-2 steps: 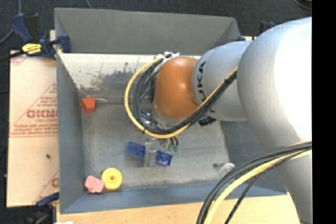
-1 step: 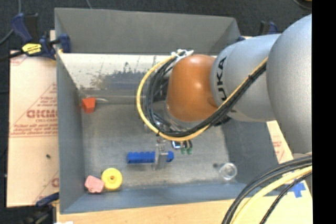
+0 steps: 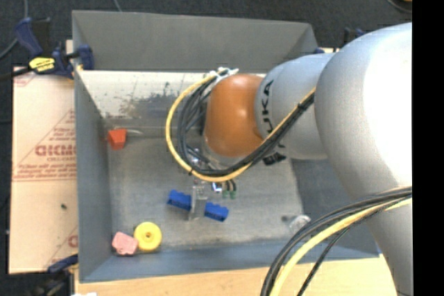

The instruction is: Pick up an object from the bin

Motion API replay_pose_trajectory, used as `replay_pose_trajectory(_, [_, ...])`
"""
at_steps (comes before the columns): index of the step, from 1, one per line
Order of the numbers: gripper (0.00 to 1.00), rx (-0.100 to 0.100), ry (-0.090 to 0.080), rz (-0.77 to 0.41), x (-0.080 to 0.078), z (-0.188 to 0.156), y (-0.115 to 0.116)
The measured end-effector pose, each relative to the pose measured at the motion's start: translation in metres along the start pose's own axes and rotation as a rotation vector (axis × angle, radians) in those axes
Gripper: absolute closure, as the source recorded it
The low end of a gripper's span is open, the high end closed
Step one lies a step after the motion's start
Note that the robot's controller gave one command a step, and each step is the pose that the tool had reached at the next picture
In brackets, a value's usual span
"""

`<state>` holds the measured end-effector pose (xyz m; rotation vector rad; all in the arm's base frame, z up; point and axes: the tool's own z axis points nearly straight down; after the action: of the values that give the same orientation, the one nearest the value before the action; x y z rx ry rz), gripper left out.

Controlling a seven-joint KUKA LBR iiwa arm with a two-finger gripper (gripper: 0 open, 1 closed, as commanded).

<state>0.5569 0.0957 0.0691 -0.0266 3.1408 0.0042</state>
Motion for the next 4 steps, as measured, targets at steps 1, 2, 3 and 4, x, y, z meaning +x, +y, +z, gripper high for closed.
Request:
replay_pose_trajectory(1, [0.0,0.003,-0.001,0.098,0.0376,-0.0009,-0.0072])
replay_pose_trajectory(2, [1.0,-0.001,-0.001,0.219,0.0388,-0.0011,-0.0014])
replay_pose_trajectory(3, [1.0,-0.001,-0.001,0.219,0.0388,-0.0011,-0.0014])
replay_pose_trajectory(4, [1.0,0.001,0.005,0.219,0.0407,-0.0071,-0.0019])
